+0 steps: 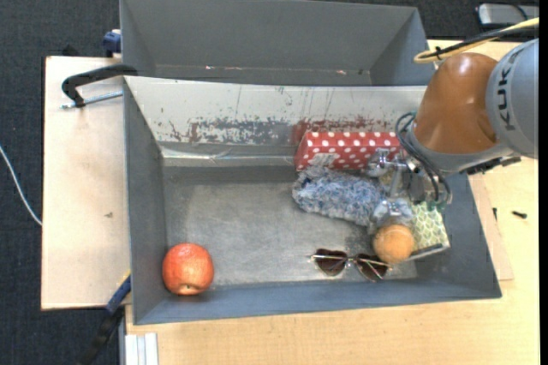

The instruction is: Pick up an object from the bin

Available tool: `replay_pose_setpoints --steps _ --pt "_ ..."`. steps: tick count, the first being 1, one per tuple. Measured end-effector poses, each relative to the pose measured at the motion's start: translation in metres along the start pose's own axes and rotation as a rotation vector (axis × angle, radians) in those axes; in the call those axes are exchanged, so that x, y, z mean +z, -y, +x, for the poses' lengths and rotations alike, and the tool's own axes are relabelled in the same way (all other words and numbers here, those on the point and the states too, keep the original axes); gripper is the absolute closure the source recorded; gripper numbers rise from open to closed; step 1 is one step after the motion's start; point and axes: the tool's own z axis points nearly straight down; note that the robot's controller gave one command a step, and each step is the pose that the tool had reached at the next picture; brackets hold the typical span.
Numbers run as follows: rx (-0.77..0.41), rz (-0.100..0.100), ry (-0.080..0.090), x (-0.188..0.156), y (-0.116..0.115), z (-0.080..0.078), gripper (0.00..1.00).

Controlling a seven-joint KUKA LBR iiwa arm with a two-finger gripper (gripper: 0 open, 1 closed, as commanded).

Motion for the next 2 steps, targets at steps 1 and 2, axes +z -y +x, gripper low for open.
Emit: replay_pose_setpoints --steps 1,2 --pt "-0.013 0.000 -0.003 0.0031 -0.0016 0.0007 0.00" --pt "-0.001 0.000 0.001 -0.0012 -0.0010 -0.0016 1.00"
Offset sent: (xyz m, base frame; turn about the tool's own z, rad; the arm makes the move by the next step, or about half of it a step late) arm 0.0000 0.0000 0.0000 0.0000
